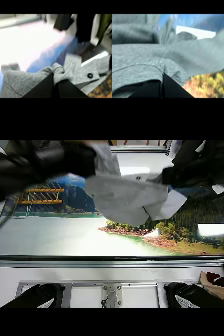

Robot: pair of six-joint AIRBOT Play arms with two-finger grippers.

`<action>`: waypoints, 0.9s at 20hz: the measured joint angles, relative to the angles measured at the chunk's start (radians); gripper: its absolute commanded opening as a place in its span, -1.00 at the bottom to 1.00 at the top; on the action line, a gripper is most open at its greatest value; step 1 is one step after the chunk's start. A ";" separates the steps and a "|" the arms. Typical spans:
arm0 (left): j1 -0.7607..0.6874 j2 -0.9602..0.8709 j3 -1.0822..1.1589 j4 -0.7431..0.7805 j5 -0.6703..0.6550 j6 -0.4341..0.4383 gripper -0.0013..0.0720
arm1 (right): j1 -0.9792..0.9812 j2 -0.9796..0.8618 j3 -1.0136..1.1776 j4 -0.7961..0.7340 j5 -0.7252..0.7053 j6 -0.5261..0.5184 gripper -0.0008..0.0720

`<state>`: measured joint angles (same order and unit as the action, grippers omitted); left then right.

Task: Fold the clothes and pants, and hang the long-sleeved shirts on hangers.

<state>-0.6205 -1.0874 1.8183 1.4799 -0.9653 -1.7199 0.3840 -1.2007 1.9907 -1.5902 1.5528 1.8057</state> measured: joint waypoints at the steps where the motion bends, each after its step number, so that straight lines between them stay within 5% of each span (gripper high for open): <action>1: -0.001 -0.021 0.084 -0.007 -0.029 0.014 -0.93 | -0.004 -0.010 0.055 0.000 0.008 0.000 -0.93; 6: 0.032 -0.045 0.085 -0.013 -0.175 0.027 -0.93 | -0.003 0.016 0.021 -0.004 0.061 0.023 -0.93; 11: 0.061 0.056 -0.367 -0.042 -0.259 -0.021 -0.93 | 0.090 0.040 -0.216 -0.005 0.151 0.073 -0.93; 18: 0.066 0.207 -0.899 -0.274 -0.217 -0.045 -0.93 | 0.241 0.043 -0.515 -0.004 0.199 0.169 -0.93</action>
<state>-0.5541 -0.8806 0.9195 1.2057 -1.1824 -1.7645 0.6247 -1.1572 1.4757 -1.5940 1.7519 1.9747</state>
